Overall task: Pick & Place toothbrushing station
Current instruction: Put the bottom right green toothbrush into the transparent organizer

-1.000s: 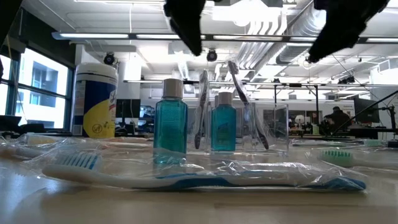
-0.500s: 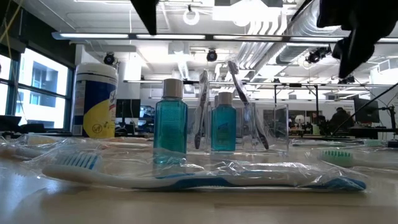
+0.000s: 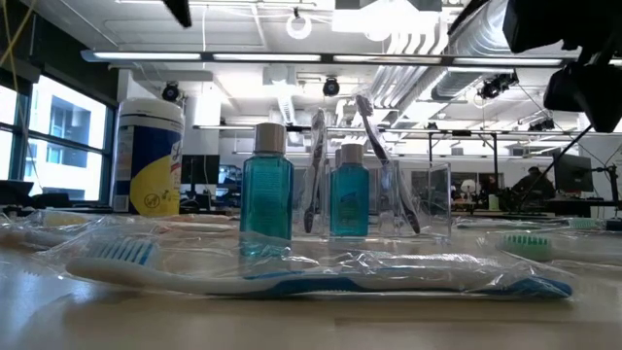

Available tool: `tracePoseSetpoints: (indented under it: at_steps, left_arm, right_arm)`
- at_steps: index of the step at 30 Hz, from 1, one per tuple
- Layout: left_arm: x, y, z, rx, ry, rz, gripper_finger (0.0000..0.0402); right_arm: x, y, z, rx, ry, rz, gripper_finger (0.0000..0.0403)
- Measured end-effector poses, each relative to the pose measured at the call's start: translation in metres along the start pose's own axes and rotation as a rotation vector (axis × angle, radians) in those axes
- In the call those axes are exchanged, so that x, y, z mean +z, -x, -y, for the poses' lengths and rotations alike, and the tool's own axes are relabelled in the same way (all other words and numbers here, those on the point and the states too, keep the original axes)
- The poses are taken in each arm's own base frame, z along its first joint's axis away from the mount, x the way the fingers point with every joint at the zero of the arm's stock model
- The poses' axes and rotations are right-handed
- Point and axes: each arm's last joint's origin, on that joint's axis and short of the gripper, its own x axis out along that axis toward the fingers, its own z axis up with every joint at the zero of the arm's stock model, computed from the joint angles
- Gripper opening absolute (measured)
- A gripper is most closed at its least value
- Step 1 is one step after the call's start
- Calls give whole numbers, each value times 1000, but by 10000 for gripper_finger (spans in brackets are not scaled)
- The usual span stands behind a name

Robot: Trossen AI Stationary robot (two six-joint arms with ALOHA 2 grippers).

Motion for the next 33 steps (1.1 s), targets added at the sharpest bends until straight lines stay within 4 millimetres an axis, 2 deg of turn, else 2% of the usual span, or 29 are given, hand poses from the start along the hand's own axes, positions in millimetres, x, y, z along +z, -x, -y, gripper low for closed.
tracePoseSetpoints:
  at_steps: [4, 7, 12, 16, 20, 24, 33]
  left_arm:
    - [-29, -17, -3, -107, 77, 87, 135]
    - [-46, -35, 2, -213, 125, 149, 135]
    - [-64, -64, 16, -337, 132, 245, 135]
    - [-71, -81, 25, -391, 119, 248, 135]
    - [-75, -89, 30, -423, 124, 257, 136]
    - [-76, -92, 32, -431, 128, 266, 136]
    - [-78, -87, 39, -471, 109, 283, 136]
  right_arm:
    - [3, -12, -8, 11, 24, 20, 258]
    - [6, -21, -16, 43, 126, 59, 259]
    - [13, -36, -22, 40, 158, 98, 258]
    - [14, -51, -19, -27, 172, 85, 258]
    - [18, -68, -17, -94, 199, 112, 258]
    - [21, -86, -21, -49, 243, 92, 258]
    - [6, -115, -27, -126, 241, 84, 258]
